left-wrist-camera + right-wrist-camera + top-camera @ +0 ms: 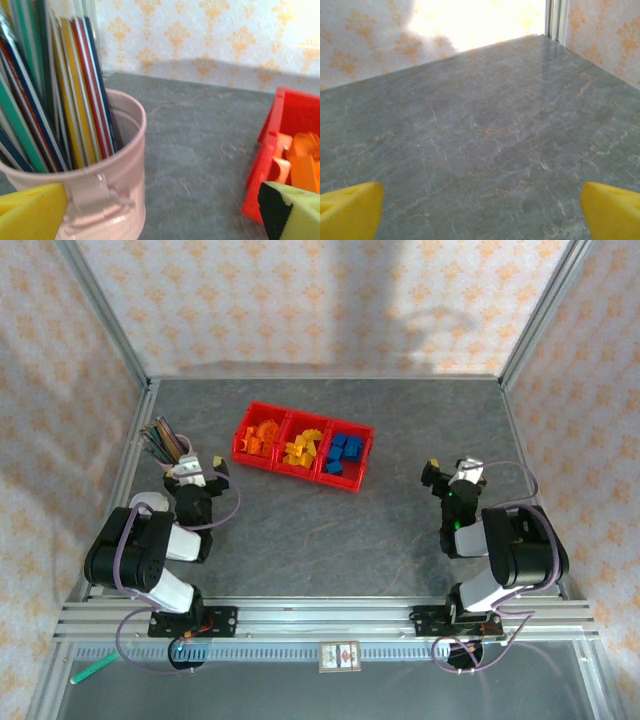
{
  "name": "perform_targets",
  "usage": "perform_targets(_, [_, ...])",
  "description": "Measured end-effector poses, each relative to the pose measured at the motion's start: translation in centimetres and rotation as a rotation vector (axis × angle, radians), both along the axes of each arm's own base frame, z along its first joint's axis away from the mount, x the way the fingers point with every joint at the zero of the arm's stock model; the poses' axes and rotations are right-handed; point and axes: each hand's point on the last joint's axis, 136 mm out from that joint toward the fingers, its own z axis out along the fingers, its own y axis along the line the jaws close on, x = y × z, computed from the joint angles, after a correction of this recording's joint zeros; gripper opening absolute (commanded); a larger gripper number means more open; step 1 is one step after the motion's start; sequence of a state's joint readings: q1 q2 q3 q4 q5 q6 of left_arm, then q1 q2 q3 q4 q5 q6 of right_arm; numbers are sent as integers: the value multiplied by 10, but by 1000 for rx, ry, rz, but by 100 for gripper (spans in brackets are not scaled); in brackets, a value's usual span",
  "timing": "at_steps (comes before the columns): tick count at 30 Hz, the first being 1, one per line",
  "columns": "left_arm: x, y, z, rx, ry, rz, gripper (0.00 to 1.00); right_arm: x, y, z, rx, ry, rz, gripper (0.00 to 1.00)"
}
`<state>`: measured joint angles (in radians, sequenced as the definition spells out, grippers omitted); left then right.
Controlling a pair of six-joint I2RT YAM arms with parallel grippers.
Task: Sort the legos into containers by color
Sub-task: Reset both arms
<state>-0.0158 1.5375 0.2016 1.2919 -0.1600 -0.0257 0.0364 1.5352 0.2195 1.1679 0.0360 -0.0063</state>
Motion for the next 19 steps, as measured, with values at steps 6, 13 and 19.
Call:
perform_targets(6, [0, 2, 2, -3, -7, 5, 100, 2, 3, 8, -9, -30, 20, 100])
perform_targets(13, [0, 2, 1, -3, -7, 5, 100, 3, 3, 9, -12, -31, 22, 100])
perform_targets(19, [1, 0, 1, -4, -6, -10, 100, 3, 4, 9, -11, -32, 29, 100])
